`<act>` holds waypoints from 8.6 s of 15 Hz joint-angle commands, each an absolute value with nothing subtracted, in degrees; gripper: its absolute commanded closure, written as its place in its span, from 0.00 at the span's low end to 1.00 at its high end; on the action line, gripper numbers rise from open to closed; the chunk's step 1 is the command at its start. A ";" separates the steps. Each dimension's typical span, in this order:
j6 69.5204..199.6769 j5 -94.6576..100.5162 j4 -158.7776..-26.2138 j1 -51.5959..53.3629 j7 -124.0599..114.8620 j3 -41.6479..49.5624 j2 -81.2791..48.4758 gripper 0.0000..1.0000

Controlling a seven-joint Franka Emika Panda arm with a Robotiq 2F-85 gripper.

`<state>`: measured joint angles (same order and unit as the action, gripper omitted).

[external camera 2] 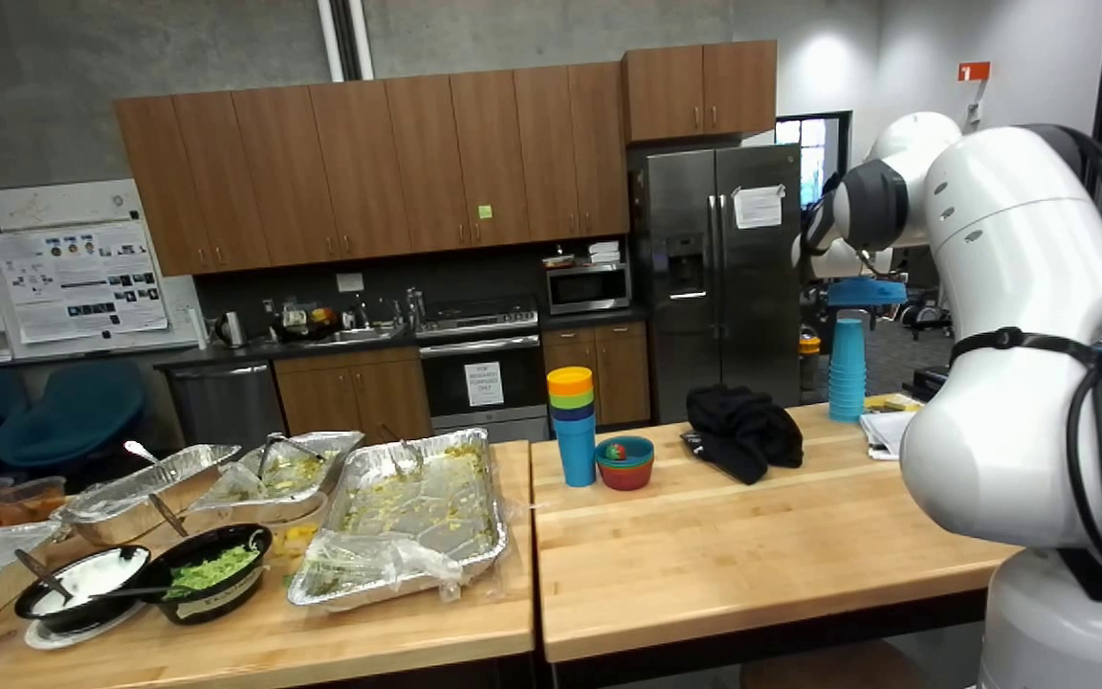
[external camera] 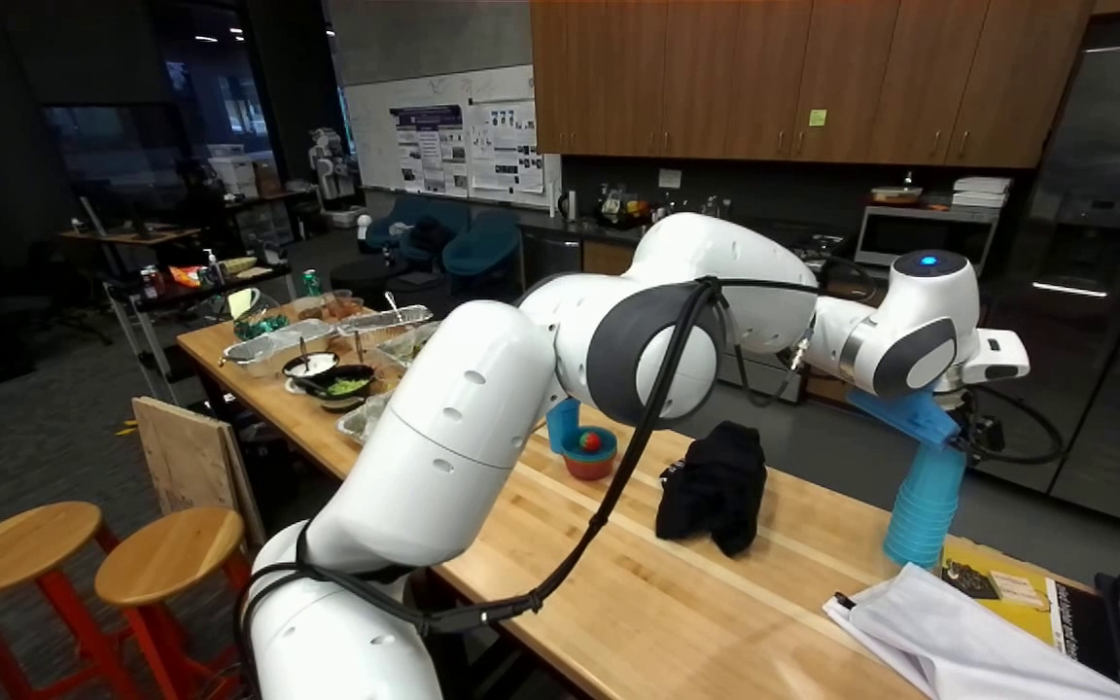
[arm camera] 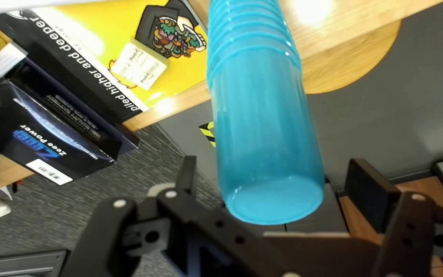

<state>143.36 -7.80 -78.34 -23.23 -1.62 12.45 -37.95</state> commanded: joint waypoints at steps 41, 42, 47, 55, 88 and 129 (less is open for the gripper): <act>140.95 -15.52 -89.48 -24.68 15.29 8.04 -24.74 0.61; 141.57 -16.01 -89.84 -24.83 15.14 7.93 -24.83 0.61; 142.05 -16.44 -90.79 -24.95 14.17 8.36 -24.07 0.61; 138.26 -8.97 -96.54 -23.11 13.35 11.05 -19.00 0.61; 152.48 -5.95 -126.37 -14.68 5.59 10.38 -6.67 0.61; 134.93 -7.24 -119.81 -16.43 3.58 15.11 -5.68 0.61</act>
<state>135.62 -6.62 -119.28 -16.28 2.20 15.33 -5.87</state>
